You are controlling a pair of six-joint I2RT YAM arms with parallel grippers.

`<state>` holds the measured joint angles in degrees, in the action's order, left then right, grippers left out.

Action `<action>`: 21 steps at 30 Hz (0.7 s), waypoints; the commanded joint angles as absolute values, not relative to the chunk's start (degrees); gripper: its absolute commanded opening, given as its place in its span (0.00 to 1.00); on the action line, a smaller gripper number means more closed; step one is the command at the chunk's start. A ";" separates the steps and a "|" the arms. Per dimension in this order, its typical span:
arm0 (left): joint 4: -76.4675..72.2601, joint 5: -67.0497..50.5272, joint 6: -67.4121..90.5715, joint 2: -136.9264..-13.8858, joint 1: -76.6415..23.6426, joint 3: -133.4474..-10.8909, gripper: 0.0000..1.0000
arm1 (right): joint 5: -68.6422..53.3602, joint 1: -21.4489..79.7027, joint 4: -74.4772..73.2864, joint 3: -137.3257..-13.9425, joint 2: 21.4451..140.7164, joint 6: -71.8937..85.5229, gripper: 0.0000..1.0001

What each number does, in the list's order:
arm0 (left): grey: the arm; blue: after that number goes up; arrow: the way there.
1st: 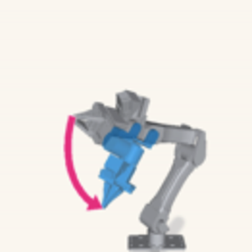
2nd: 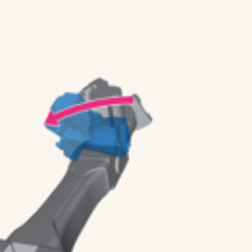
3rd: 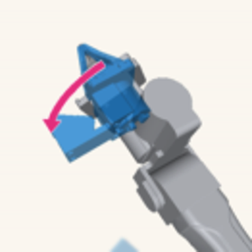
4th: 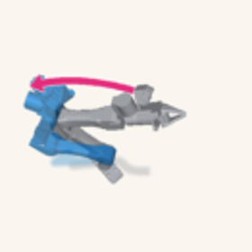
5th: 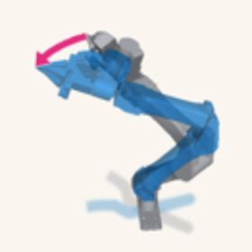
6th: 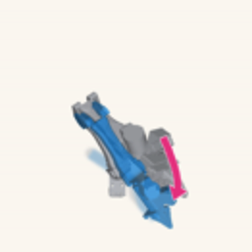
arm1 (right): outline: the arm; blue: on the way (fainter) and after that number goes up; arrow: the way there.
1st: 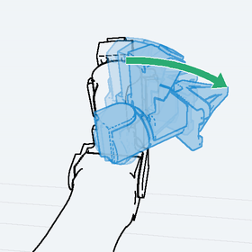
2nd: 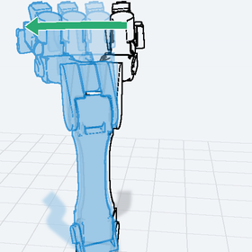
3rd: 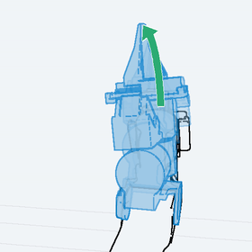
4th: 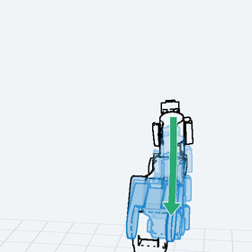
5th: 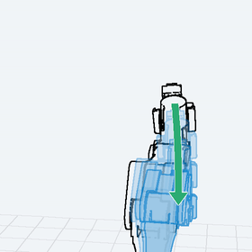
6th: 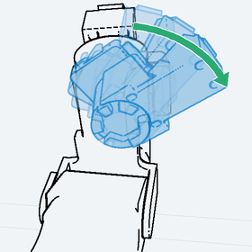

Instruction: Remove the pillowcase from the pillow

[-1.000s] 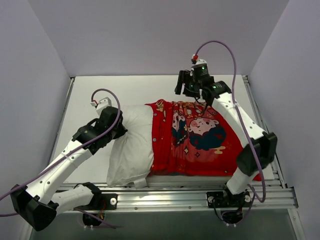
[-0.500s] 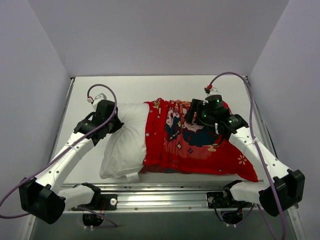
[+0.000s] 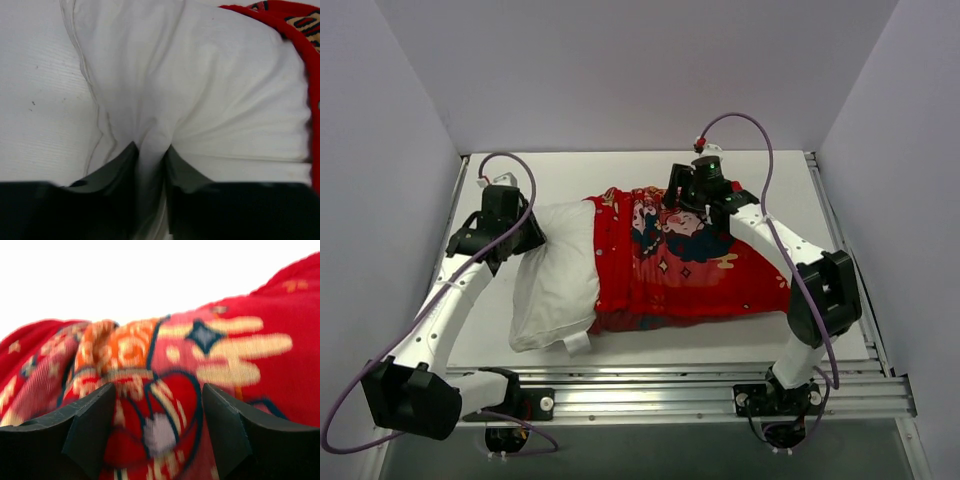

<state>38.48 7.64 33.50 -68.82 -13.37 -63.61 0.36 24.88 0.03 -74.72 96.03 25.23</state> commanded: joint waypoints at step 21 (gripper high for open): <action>49.22 9.83 15.02 -53.08 -42.71 -62.94 0.94 | 1.41 24.26 -3.60 -92.29 104.08 20.74 0.72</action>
<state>48.29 5.56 14.76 -51.42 -39.51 -65.54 1.43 24.32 -0.38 -90.96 110.10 22.17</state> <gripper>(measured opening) 0.942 0.714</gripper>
